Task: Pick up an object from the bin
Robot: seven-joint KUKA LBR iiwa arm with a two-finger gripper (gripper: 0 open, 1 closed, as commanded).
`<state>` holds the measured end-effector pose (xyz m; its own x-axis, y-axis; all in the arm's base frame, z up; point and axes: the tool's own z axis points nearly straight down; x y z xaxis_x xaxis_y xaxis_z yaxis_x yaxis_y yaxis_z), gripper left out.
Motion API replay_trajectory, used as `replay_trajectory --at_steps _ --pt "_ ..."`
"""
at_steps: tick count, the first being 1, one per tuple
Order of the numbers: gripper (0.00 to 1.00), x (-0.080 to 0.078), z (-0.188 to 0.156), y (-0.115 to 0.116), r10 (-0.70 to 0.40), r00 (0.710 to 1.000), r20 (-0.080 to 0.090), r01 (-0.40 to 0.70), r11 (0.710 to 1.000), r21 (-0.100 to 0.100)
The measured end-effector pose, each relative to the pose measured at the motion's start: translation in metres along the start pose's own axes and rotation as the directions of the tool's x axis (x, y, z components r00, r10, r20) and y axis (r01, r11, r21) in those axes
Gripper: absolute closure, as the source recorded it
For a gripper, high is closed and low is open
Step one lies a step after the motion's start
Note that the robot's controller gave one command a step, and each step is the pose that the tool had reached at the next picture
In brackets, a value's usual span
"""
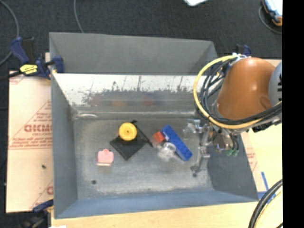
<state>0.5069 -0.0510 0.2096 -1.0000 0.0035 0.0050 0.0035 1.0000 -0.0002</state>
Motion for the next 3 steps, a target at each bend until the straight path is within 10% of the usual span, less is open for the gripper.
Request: replay_trajectory --at_steps 2,3 --pt "0.0 -0.021 0.059 0.037 0.099 0.995 0.009 -0.099 0.995 -0.001" --pt "0.0 -0.098 0.095 0.049 0.052 0.998 0.018 -0.052 0.999 0.001"
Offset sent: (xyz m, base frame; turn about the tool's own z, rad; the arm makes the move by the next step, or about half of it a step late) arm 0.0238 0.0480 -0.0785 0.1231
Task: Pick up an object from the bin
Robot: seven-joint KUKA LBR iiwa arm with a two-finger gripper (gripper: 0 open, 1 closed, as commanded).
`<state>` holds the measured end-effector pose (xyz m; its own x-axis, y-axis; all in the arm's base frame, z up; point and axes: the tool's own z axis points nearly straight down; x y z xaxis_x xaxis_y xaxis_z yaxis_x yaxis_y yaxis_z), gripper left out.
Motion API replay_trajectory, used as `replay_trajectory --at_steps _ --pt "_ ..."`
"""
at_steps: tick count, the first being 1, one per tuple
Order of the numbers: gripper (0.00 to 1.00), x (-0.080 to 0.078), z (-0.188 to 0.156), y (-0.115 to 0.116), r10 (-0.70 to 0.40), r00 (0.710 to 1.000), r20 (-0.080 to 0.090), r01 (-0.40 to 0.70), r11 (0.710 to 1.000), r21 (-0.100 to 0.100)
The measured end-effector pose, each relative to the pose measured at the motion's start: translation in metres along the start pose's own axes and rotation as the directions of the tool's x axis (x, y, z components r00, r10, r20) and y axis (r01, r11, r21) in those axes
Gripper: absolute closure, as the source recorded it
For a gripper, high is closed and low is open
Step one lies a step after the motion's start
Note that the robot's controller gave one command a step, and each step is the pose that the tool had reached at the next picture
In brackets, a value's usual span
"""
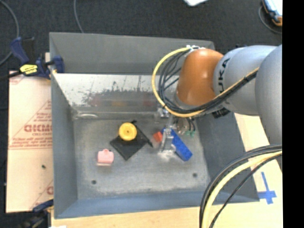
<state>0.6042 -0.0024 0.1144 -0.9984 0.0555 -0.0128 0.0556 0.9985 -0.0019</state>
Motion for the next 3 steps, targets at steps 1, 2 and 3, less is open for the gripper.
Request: replay_trajectory --at_steps 1,2,3 --pt "0.0 0.016 0.008 0.031 -0.067 0.998 -0.007 0.067 0.998 -0.003" --pt "0.0 0.001 0.026 0.043 0.034 0.999 0.005 -0.034 0.999 -0.002" --pt "0.0 0.023 0.034 0.119 0.026 1.0 -0.003 -0.026 1.0 -0.002"
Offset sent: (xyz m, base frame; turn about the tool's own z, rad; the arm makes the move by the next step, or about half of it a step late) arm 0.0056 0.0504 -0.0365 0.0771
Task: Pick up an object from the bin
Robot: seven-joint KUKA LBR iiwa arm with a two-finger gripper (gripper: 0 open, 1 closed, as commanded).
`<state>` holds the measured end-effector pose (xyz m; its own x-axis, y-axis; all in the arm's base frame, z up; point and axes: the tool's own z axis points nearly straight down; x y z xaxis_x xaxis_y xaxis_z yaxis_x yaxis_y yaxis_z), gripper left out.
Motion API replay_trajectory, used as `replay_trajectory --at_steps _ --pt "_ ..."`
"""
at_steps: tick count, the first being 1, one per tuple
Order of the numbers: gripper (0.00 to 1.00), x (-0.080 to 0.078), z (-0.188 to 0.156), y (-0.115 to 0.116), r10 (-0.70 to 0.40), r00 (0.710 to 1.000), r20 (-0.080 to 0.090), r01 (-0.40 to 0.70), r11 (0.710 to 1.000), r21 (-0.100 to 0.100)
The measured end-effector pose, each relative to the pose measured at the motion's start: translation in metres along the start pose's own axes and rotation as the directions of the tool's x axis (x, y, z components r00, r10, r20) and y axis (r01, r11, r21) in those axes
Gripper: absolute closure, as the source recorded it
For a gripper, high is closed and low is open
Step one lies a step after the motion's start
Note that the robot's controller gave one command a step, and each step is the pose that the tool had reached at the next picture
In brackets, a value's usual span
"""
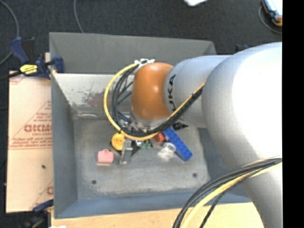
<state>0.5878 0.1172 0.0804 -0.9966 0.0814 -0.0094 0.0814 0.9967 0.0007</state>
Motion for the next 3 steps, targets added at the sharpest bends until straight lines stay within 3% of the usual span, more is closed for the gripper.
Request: replay_trajectory --at_steps 1,2,3 --pt "1.0 -0.025 0.009 -0.027 0.199 0.98 0.013 -0.199 0.98 -0.002" --pt "1.0 -0.025 0.009 -0.027 0.198 0.98 0.013 -0.198 0.98 -0.001" --pt "1.0 -0.022 -0.033 -0.023 0.147 0.989 0.015 -0.147 0.989 0.0"
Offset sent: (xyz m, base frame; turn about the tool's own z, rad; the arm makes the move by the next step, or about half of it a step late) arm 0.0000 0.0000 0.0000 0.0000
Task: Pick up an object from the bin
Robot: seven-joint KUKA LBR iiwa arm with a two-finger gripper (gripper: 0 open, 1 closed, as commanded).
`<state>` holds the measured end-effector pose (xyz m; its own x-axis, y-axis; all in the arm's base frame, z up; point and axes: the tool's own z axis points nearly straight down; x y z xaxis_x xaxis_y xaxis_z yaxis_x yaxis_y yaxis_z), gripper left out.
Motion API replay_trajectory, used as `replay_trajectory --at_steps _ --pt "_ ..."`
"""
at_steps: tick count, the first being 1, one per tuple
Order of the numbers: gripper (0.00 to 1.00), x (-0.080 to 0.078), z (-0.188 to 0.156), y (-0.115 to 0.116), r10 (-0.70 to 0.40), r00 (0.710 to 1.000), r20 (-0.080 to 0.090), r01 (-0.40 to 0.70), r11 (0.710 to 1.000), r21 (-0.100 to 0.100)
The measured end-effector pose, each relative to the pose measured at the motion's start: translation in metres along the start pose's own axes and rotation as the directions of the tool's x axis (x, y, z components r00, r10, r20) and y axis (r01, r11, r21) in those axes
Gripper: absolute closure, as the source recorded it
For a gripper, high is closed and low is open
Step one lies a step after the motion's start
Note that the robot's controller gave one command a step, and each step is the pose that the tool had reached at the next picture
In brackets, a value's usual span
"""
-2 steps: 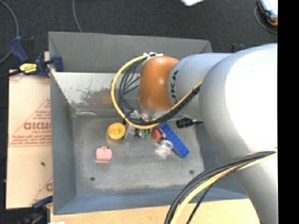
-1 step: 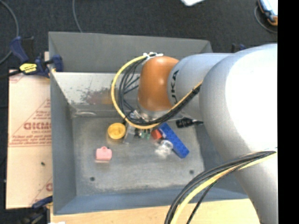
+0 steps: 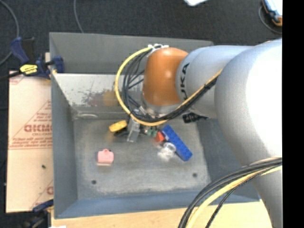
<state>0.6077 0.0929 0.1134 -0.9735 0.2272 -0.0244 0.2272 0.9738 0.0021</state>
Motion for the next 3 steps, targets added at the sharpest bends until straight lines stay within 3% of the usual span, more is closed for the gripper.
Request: replay_trajectory --at_steps 1,2,3 --pt "1.0 -0.015 -0.036 0.023 -0.288 0.958 0.002 0.288 0.958 0.0" --pt "1.0 -0.019 -0.042 0.031 -0.358 0.934 0.006 0.358 0.934 -0.002" --pt "1.0 -0.015 -0.134 0.038 -0.149 0.989 0.003 0.149 0.989 0.0"
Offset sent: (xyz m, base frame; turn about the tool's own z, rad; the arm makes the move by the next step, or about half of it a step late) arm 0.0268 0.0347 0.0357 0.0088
